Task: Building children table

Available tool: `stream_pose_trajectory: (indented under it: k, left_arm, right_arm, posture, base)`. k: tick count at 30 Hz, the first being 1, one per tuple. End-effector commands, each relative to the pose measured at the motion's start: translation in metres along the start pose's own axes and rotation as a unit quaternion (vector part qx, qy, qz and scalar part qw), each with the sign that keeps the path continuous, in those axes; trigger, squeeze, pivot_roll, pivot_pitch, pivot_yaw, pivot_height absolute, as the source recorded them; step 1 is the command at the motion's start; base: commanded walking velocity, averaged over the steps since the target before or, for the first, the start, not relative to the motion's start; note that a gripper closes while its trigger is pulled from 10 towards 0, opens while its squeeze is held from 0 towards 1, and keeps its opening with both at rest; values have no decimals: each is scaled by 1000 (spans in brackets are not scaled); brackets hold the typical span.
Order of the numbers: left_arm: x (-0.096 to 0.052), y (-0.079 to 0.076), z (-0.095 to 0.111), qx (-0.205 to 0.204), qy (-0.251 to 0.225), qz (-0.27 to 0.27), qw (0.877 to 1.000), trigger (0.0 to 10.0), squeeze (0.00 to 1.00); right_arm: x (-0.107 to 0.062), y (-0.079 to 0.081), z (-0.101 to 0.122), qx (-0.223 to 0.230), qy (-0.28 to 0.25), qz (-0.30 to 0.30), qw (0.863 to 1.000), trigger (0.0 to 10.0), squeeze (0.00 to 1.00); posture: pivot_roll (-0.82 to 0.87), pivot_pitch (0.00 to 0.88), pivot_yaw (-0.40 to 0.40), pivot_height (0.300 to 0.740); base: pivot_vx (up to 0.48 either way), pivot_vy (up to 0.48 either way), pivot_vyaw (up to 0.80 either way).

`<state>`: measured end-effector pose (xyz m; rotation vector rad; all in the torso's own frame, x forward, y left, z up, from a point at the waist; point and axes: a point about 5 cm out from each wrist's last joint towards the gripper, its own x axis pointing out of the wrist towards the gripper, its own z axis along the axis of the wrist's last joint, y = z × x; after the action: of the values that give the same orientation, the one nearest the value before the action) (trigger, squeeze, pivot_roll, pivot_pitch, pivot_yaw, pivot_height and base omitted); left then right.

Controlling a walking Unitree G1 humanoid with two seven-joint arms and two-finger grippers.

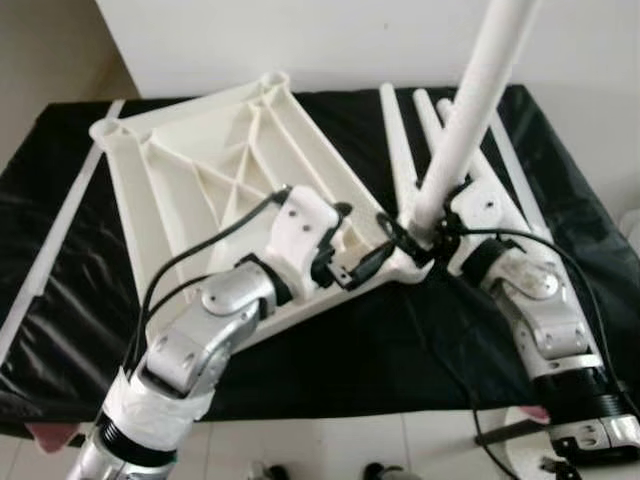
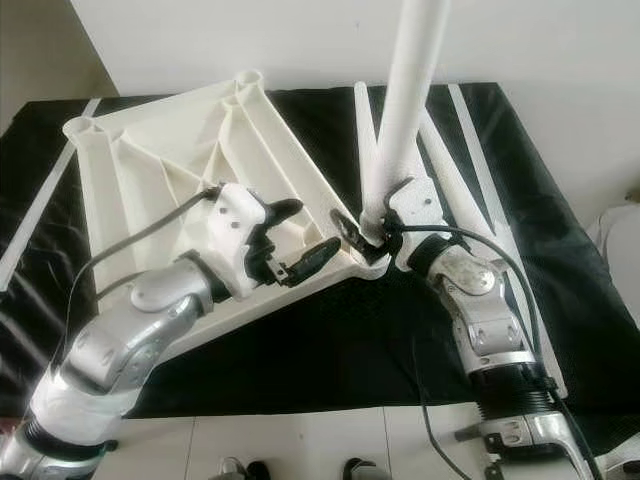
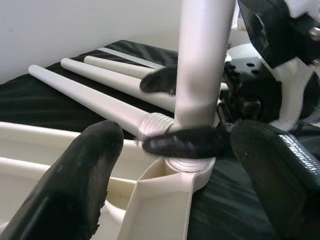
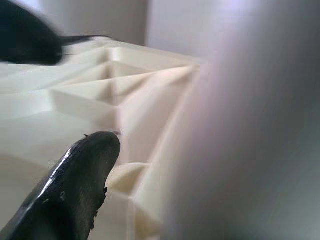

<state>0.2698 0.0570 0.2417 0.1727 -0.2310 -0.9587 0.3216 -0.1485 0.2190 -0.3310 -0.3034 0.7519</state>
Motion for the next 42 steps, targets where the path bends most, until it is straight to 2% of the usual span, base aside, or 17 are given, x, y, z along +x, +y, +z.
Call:
stream_pose_trajectory:
  k: [1,2,3,4,5,11,17,19,20,26,27,28,32,42]
  left_arm:
    - [-2,-7,0,-1,5,-46,999,10000,0]
    - [-2,-7,0,-1,4,-46,999,10000,0]
    - [-2,-7,0,-1,4,-45,999,10000,0]
    - [-2,-7,0,-1,4,-45,999,10000,0]
    - [-2,-7,0,0,5,-45,999,10000,0]
    - [-3,-7,1,-1,4,-43,999,10000,0]
    - [-4,-5,1,-1,4,-39,999,10000,0]
    - [-4,-5,2,-1,4,-39,999,10000,0]
    - [-4,-5,2,-1,4,-40,999,10000,0]
    - [-5,-5,3,1,4,-41,999,10000,0]
    - [-5,-5,3,2,5,-42,999,10000,0]
    - [-5,-5,3,2,6,-42,999,10000,0]
    - [-6,-4,3,2,6,-41,999,10000,0]
    - [-5,-7,2,-6,6,-41,999,10000,0]
  right_arm:
    - [0,5,-3,7,7,29,1000,10000,0]
    - [0,6,-4,5,9,33,999,9490,0]
    - [0,6,-4,3,9,34,999,9490,0]
    - [0,5,-5,3,11,33,999,7255,0]
    - [-1,0,-8,7,15,19,1000,0,0]
    - [-5,-9,-15,19,35,-9,999,0,0]
    - [-11,-20,-31,49,72,-69,994,0,0]
    - [-9,-19,-35,70,76,-80,991,0,0]
    - [-8,-18,-35,77,76,-84,991,10000,0]
    - [0,-10,-34,97,57,-91,989,10000,0]
    - [4,-1,-36,120,51,-101,986,10000,0]
    - [5,0,-37,125,51,-105,985,10000,0]
    - [5,5,-39,123,51,-107,985,10000,0]
    - [6,16,-50,144,88,-192,967,10000,0]
  posture:
    - [-52,188,49,740]
    - [-50,187,48,740]
    - [-50,187,48,740]
    - [-48,187,47,740]
    - [-48,188,49,740]
    - [-46,193,48,740]
    - [-42,196,54,740]
    - [-43,196,56,740]
    - [-43,196,56,740]
    - [-41,195,64,740]
    - [-41,195,66,740]
    - [-41,195,66,740]
    - [-38,197,65,740]
    - [-49,194,53,740]
  base:
    - [0,0,0]
    - [0,0,0]
    - [0,0,0]
    - [0,0,0]
    - [0,0,0]
    - [0,0,0]
    - [0,0,0]
    - [0,0,0]
    - [0,0,0]
    - [0,0,0]
    - [0,0,0]
    - [0,0,0]
    - [0,0,0]
    - [0,0,0]
